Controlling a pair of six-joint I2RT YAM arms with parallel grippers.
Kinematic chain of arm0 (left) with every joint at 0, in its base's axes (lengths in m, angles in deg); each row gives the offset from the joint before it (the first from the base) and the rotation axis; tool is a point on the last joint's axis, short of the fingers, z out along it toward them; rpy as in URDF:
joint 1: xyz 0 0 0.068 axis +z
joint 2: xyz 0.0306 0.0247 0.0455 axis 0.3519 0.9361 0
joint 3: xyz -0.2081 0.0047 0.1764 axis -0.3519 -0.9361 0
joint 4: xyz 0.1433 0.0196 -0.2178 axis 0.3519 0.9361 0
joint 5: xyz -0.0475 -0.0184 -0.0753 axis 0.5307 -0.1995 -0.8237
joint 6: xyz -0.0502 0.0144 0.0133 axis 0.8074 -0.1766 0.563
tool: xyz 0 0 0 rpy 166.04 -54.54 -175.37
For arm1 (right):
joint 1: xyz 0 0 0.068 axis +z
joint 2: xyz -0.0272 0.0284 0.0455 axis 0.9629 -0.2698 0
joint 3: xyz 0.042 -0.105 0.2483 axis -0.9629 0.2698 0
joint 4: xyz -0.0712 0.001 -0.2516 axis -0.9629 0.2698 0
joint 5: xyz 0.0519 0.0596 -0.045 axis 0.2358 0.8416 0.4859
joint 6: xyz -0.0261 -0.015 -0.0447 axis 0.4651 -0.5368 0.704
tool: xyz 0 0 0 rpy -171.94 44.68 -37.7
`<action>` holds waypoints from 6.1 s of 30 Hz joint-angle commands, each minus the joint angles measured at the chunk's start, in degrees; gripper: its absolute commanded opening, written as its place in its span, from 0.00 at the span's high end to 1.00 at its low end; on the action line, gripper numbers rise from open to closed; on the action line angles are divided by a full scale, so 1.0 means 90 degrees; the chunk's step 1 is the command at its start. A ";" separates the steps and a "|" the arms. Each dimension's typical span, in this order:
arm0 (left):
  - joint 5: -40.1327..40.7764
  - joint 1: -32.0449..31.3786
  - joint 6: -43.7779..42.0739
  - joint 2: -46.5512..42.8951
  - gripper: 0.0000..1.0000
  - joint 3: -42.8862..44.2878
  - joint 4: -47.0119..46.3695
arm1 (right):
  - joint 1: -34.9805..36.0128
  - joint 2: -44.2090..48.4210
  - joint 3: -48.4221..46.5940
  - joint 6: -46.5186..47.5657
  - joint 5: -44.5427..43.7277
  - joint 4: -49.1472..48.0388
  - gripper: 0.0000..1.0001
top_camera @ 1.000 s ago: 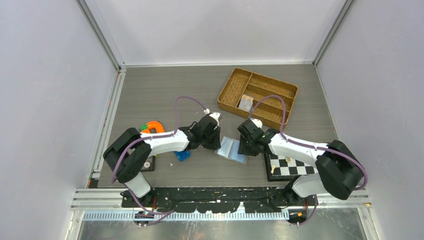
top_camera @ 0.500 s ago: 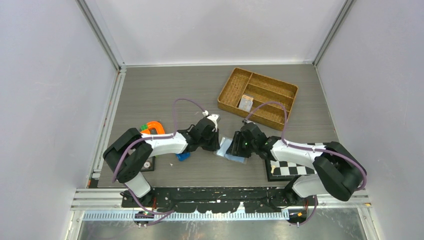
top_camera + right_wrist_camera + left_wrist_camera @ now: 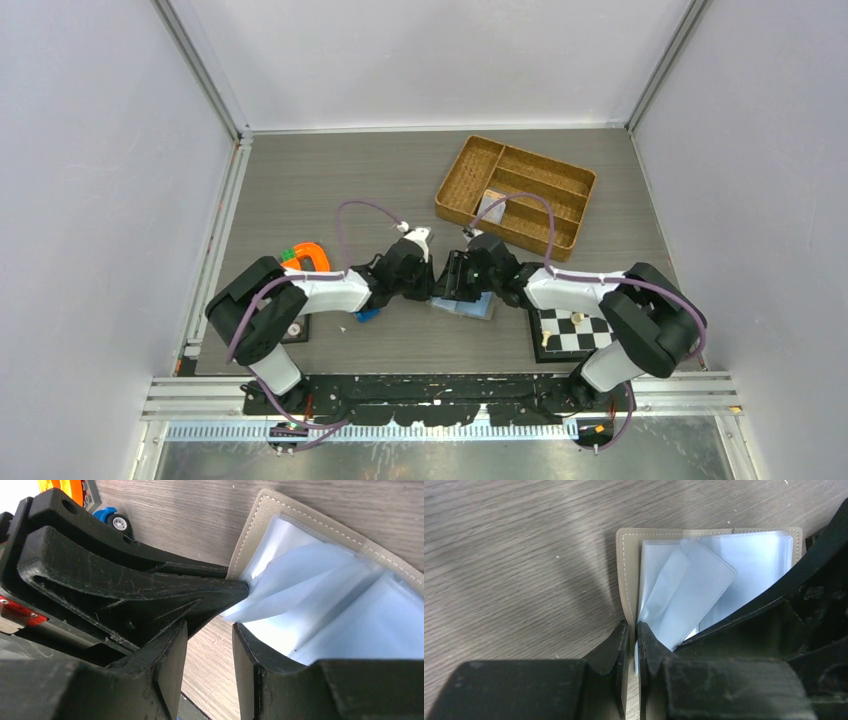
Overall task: Put the credit cards into the card holder
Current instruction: Open the card holder at the center of the board.
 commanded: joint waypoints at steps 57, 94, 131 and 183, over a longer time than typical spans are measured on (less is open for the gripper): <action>0.0488 -0.0093 0.0521 -0.0279 0.90 -0.0501 -0.0427 | 0.0288 0.0705 -0.0058 -0.0577 -0.3352 0.2774 0.61; 0.0409 -0.0093 0.0335 -0.0694 0.80 -0.0662 -0.0397 | 0.0327 0.0684 0.0874 -0.0391 -0.1378 -0.1441 0.60; 0.0814 0.0024 -0.0272 -0.3454 0.13 -0.0472 0.2278 | 0.0331 0.0123 -0.0881 0.0609 -0.1722 0.0436 0.43; 0.0069 0.0024 0.1200 -0.0687 0.83 -0.0907 -0.0577 | 0.0147 0.0807 -0.1471 0.1237 -0.2892 0.2092 0.31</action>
